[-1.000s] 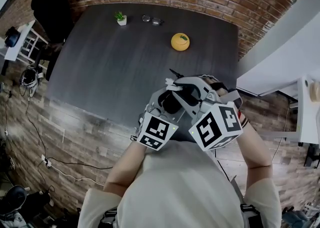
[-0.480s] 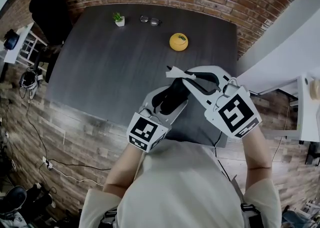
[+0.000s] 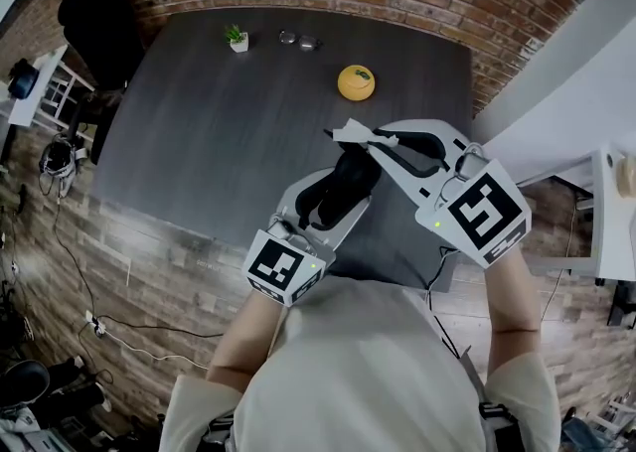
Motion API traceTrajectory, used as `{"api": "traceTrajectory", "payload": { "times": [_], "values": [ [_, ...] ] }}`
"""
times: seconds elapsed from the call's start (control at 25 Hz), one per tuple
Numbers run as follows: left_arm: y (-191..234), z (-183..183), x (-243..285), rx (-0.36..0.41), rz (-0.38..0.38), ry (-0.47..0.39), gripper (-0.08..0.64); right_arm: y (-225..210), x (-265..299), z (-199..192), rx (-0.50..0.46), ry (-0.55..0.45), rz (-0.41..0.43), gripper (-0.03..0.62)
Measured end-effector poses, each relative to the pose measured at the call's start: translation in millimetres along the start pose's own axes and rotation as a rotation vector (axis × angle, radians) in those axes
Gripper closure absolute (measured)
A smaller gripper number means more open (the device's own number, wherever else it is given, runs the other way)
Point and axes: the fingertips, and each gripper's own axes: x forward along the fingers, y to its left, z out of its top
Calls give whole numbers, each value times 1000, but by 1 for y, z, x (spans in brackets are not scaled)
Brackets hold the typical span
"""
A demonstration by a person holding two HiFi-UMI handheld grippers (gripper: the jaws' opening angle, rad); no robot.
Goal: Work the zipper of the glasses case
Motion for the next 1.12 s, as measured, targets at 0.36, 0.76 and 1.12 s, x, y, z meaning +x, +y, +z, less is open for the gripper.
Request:
{"api": "traceTrajectory", "payload": {
  "times": [0.36, 0.76, 1.12],
  "values": [
    [-1, 12, -9, -56, -7, -47, 344, -7, -1, -12, 160, -35, 24, 548],
    [11, 40, -21, -155, -15, -164, 347, -2, 7, -24, 313, -82, 21, 549],
    [25, 53, -27, -251, -26, -228, 346, 2, 9, -24, 440, -161, 9, 551]
  ]
}}
